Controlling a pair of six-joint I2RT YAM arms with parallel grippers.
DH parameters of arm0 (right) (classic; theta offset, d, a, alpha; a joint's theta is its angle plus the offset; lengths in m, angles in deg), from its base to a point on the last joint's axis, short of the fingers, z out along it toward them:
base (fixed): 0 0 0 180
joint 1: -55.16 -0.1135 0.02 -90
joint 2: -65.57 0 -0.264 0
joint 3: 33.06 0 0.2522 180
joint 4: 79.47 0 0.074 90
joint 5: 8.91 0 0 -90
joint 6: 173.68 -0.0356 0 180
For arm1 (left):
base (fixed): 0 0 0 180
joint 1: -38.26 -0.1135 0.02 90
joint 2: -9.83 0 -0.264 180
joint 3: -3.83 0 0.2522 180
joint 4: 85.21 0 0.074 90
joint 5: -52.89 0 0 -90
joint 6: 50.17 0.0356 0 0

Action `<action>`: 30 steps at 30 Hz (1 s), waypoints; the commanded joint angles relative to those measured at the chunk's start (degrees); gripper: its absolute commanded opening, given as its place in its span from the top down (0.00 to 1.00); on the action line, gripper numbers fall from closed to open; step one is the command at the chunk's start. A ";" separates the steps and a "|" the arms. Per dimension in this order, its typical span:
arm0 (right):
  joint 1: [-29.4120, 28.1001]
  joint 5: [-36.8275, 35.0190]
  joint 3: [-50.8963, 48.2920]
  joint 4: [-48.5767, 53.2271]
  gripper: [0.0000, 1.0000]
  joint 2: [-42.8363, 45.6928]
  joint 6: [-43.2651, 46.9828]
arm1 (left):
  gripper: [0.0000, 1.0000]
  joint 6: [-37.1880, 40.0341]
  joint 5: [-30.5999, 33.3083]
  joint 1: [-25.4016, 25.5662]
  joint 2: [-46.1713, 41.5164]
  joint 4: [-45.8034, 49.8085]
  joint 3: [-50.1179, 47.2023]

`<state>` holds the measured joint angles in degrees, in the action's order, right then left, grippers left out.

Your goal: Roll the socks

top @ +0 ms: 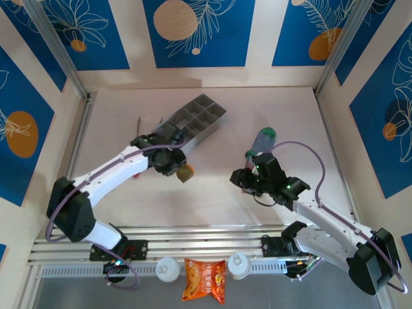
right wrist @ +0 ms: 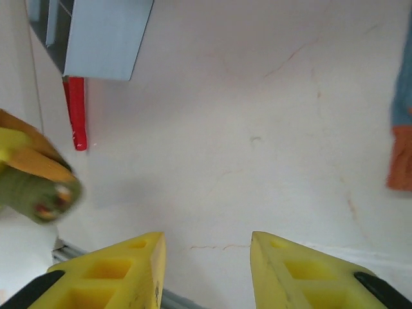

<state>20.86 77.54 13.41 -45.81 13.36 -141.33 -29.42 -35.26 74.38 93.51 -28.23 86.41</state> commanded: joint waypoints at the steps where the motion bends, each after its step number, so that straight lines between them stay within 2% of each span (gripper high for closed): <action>1: 0.03 -10.69 4.41 2.60 0.58 3.55 12.06 | 1.00 12.72 8.73 -4.17 -1.13 -2.82 4.14; 3: 0.03 -16.93 5.43 0.58 0.55 6.00 19.21 | 1.00 18.67 12.52 -5.72 0.04 -4.02 5.63; 5: 0.03 -20.20 5.17 -5.28 0.53 8.38 29.77 | 1.00 22.71 15.12 -6.66 2.12 -6.56 6.32; 7: 0.72 -21.62 6.21 -8.06 0.48 8.90 37.43 | 1.00 23.37 16.80 -6.95 4.26 -9.27 6.59; 10: 3.49 -20.37 11.26 -5.30 0.46 6.23 43.39 | 1.00 22.67 17.82 -7.21 7.94 -12.54 8.16; 15: 5.90 -16.64 17.92 0.94 0.46 1.31 44.63 | 1.00 23.80 21.39 -7.16 14.83 -10.97 14.57; 21: 5.89 -15.51 18.19 1.92 0.47 0.97 42.07 | 1.00 26.52 22.82 -7.14 19.99 -9.29 16.65; 30: 5.98 -15.51 18.00 4.00 0.48 1.14 41.75 | 1.00 26.28 23.79 -6.31 24.43 -9.82 17.23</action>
<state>26.70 61.19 30.54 -42.88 14.28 -100.02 -3.92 -13.88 67.62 116.22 -38.33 102.06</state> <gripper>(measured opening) 0.523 0.236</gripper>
